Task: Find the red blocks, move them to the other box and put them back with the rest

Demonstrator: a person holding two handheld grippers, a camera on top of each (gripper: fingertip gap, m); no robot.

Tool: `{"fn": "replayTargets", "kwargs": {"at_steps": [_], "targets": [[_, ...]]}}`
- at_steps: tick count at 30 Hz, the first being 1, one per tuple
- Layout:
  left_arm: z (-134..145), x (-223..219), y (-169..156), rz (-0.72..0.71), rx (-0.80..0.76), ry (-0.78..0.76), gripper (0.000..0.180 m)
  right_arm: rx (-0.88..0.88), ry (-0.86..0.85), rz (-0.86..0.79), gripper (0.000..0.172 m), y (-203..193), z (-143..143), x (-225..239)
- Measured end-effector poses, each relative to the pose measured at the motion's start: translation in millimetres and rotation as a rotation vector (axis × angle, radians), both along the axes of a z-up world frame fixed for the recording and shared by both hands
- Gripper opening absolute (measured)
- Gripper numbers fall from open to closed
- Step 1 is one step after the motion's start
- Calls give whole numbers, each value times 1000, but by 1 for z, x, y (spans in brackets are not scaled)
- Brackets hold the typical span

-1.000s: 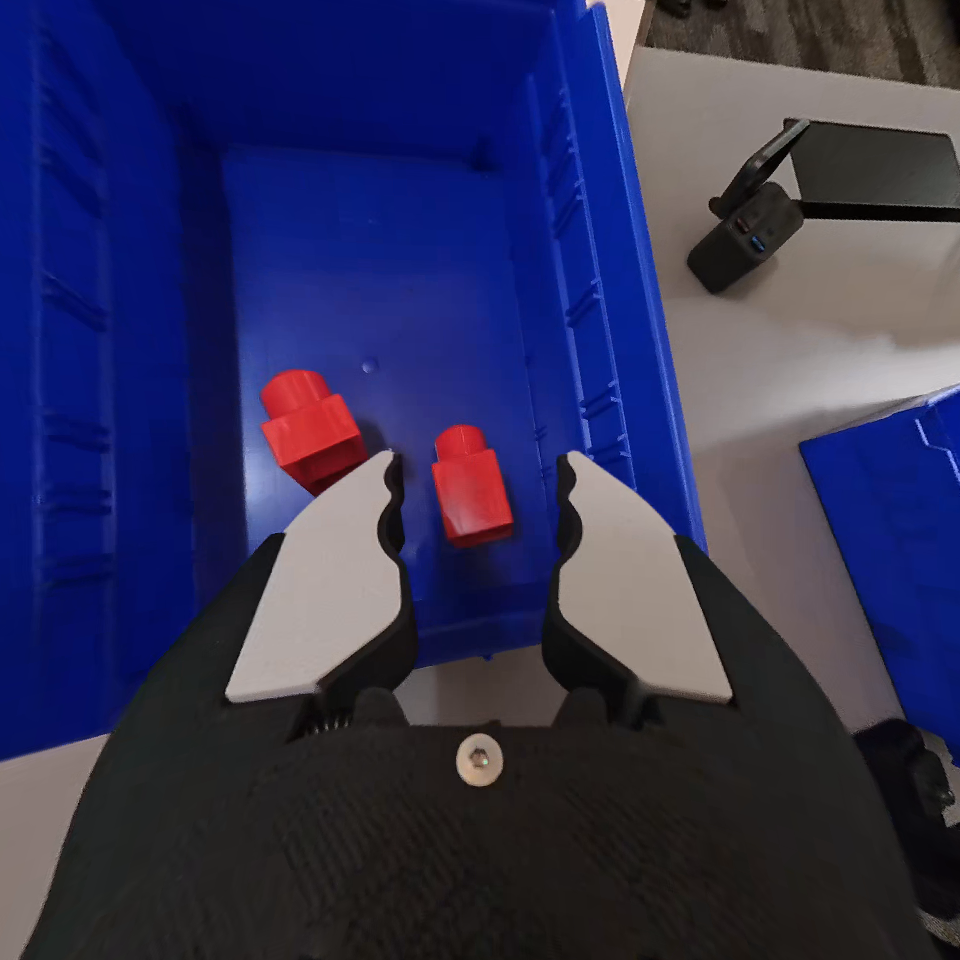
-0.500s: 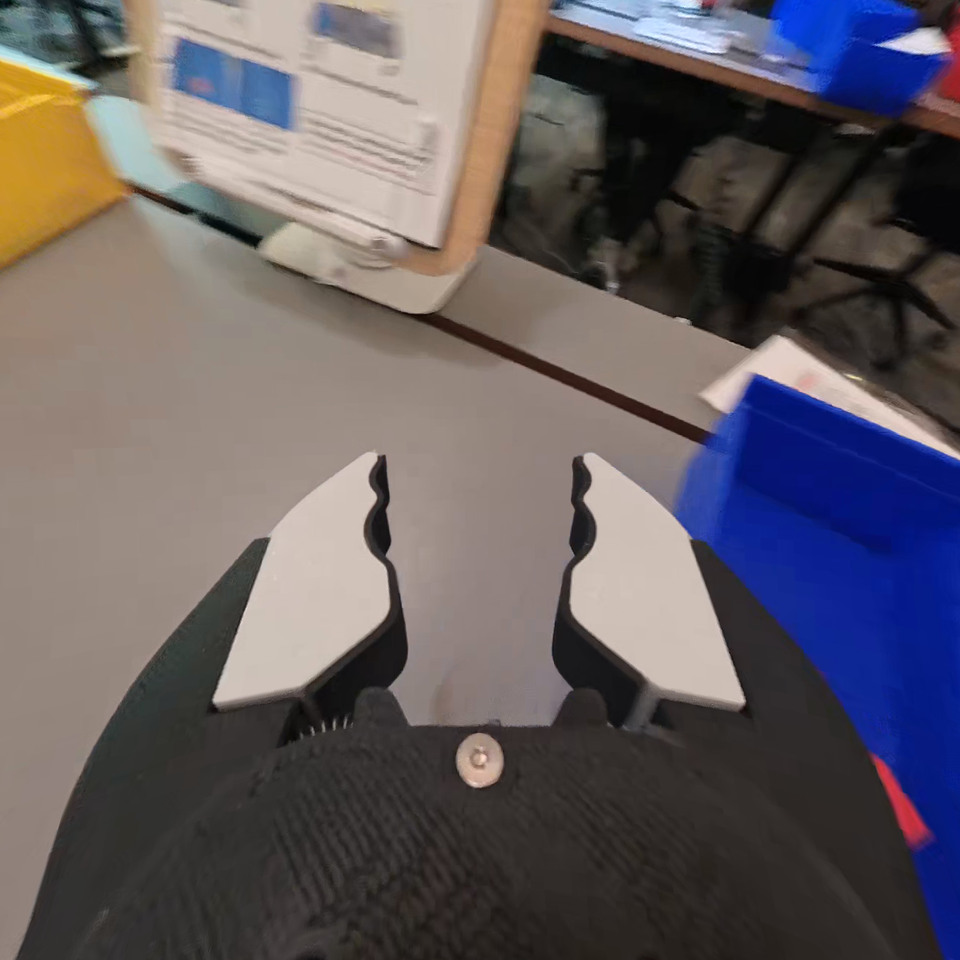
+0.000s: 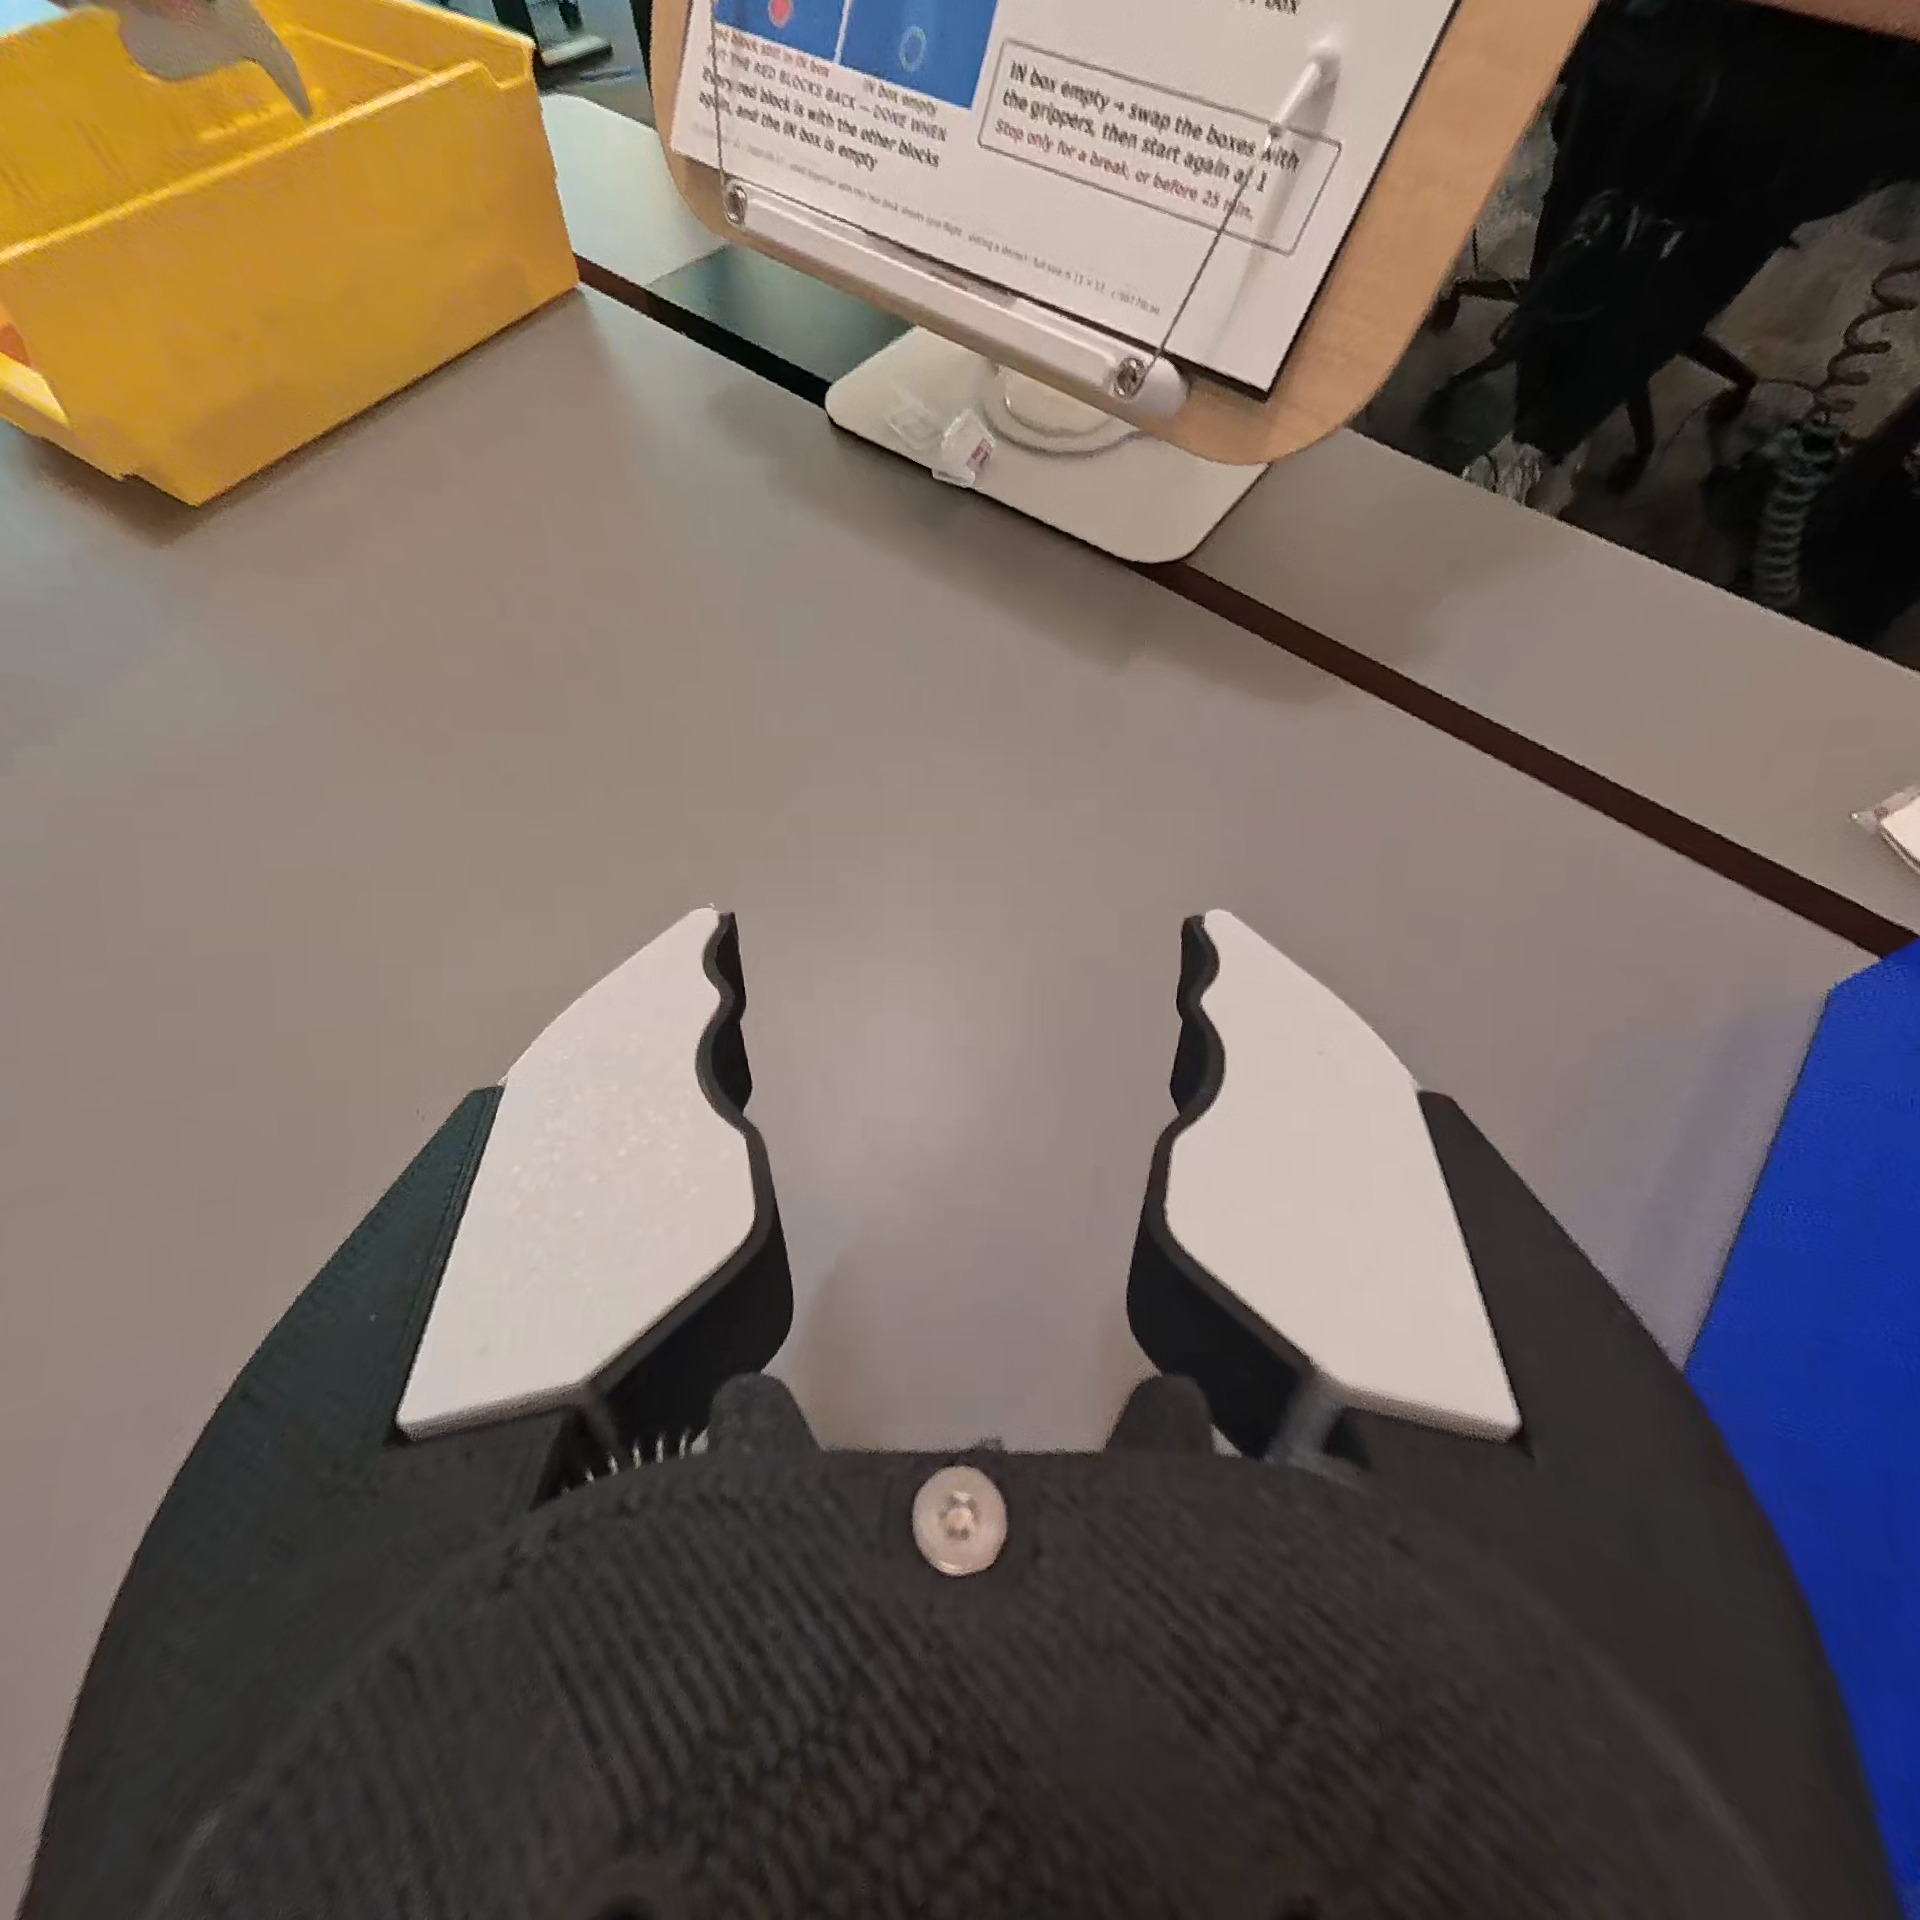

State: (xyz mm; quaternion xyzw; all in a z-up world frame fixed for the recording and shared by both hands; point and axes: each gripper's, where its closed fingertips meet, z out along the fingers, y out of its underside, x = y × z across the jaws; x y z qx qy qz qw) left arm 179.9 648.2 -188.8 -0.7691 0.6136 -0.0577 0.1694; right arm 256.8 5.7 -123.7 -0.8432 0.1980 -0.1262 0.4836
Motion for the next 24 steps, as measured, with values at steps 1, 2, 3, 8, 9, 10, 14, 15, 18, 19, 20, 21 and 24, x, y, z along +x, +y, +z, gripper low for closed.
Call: {"fn": "replayTargets", "kwargs": {"at_steps": [1,2,3,8,9,10,14,15,18,19,20,21,24], "targets": [[-5,6,-2,36,-49,-17,58,-7,2,-7,81,-3,-2,0],[-8,12,-4,68,-91,-33,58,-10,4,-13,81,-6,-4,0],[-12,17,-3,96,-114,-39,57,-13,6,-18,81,-8,-5,0],[-25,31,1,163,-137,-28,55,-11,20,-40,81,-17,-10,3],[-27,32,2,176,-136,-21,55,-10,21,-43,82,-18,-10,3],[-30,34,3,188,-134,-17,55,-8,20,-43,81,-18,-10,3],[-36,41,7,231,-126,-22,53,-14,17,-46,82,-20,-12,3],[-39,41,9,239,-116,-14,49,-16,16,-47,82,-20,-13,3],[-45,41,13,274,-94,-2,47,-17,22,-47,82,-22,-15,1],[-47,42,13,284,-105,-11,47,-18,22,-47,82,-22,-16,1],[-48,44,12,294,-118,-20,47,-19,21,-49,82,-23,-16,1],[-49,45,12,303,-118,-28,46,-22,21,-51,82,-24,-17,1],[-50,43,18,317,-71,-17,37,-19,28,-59,82,-26,-19,2]]}}
